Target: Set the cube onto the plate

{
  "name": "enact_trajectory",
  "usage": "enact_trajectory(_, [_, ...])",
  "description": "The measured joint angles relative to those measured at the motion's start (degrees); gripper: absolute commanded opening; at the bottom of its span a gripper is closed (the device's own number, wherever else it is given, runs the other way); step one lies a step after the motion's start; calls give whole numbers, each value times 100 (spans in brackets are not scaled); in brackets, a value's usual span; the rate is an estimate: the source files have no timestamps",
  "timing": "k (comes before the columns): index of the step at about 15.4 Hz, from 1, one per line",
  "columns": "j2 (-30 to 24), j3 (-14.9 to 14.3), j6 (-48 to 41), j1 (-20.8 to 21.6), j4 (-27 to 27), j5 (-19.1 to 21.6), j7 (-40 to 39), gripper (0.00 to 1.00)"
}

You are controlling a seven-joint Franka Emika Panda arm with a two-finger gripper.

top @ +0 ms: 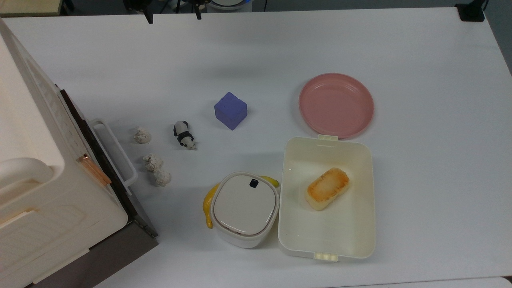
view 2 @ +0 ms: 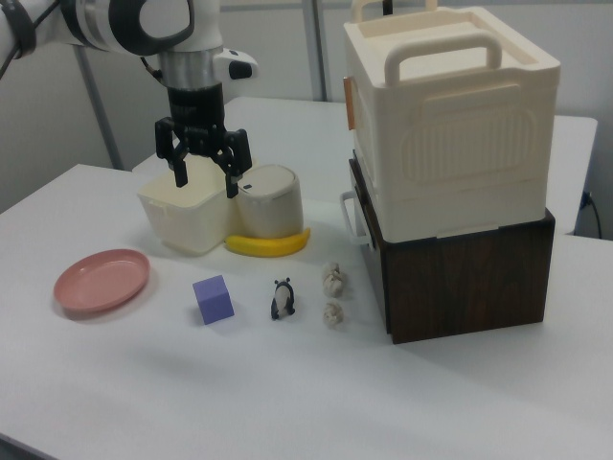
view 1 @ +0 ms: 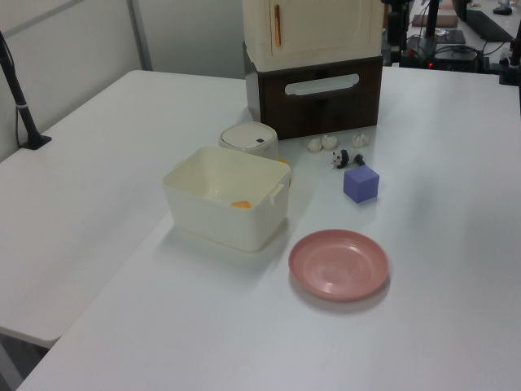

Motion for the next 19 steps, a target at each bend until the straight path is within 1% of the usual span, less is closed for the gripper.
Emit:
enact_trajectory(8, [28, 20, 0, 5, -54, 0, 0, 100])
enact_trajectory(13, [147, 44, 60, 32, -123, 0, -56, 100])
enact_trajectory(14, [157, 75, 190, 57, -219, -1, -142, 100])
enact_trajectory(17, [186, 293, 918, 186, -942, -32, -793, 100])
enact_trajectory(19, [213, 322, 1367, 233, -1339, -40, -1209, 100])
